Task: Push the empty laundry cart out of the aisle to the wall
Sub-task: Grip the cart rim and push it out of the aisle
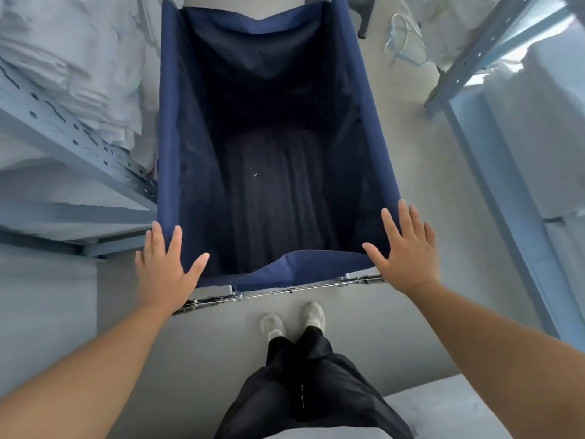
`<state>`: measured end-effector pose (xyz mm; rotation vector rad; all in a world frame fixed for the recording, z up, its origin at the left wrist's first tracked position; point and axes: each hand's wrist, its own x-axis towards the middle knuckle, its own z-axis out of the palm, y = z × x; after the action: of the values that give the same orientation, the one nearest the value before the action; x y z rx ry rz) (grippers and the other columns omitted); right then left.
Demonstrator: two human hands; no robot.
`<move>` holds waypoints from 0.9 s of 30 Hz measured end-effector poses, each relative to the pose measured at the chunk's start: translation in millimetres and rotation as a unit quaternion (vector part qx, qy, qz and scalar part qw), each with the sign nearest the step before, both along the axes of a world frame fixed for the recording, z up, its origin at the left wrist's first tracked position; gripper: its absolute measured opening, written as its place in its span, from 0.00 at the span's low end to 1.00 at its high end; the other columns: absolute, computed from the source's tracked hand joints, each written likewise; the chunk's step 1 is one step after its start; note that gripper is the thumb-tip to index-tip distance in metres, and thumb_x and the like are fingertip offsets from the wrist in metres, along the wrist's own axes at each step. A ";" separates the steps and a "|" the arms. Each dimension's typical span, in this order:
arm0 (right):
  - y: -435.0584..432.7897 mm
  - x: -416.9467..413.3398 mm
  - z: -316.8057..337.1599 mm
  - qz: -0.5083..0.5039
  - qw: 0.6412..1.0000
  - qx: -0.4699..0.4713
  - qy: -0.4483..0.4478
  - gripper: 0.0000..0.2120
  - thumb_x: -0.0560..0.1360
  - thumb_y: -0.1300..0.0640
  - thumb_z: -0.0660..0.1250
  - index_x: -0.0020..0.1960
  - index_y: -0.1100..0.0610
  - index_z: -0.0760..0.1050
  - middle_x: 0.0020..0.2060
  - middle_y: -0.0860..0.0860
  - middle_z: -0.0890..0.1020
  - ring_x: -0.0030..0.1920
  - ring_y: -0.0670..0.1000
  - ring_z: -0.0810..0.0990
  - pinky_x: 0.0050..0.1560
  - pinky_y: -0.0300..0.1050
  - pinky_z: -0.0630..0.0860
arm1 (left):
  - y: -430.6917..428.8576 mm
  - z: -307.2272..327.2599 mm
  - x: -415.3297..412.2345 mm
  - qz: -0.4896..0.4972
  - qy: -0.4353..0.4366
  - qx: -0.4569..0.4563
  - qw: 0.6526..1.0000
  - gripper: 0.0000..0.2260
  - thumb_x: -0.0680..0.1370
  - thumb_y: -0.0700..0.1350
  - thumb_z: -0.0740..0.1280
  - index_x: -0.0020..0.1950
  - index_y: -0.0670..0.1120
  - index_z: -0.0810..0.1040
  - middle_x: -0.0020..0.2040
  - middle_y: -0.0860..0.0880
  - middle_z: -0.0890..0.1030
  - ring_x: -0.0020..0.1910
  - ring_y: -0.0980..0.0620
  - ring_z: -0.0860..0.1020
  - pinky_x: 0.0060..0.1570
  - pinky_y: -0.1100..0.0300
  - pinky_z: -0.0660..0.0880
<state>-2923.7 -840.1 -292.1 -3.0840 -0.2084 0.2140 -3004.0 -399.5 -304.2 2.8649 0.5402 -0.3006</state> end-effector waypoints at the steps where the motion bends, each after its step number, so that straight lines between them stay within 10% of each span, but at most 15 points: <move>1: -3.4 -1.5 -5.2 -0.003 1.000 -0.009 0.008 0.37 0.78 0.32 0.49 0.80 0.53 0.57 0.81 0.58 0.54 0.81 0.61 0.51 0.76 0.62 0.55 | -0.6 -1.9 -0.2 -0.002 -0.005 0.008 1.000 0.38 0.78 0.69 0.52 0.80 0.47 0.57 0.82 0.38 0.50 0.81 0.39 0.50 0.74 0.36 0.52; 11: 0.6 5.5 -23.1 0.010 0.999 -0.039 -0.011 0.35 0.80 0.38 0.53 0.78 0.61 0.59 0.80 0.60 0.58 0.80 0.60 0.55 0.76 0.58 0.56 | 3.4 -14.8 4.2 -0.034 -0.038 0.055 0.997 0.37 0.76 0.61 0.68 0.77 0.42 0.64 0.80 0.33 0.55 0.77 0.33 0.59 0.67 0.36 0.66; 27: -0.1 63.5 -27.3 0.029 0.997 -0.061 -0.034 0.37 0.77 0.37 0.54 0.76 0.62 0.63 0.79 0.62 0.60 0.78 0.64 0.59 0.74 0.63 0.61 | 7.6 -20.3 50.8 -0.037 -0.048 0.063 0.996 0.41 0.75 0.70 0.59 0.81 0.48 0.54 0.81 0.36 0.50 0.79 0.32 0.53 0.68 0.34 0.67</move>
<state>-2860.2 -840.2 -319.4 -3.2132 -0.2972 0.1270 -2953.2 -391.9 -324.5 3.0066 0.4509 -0.1446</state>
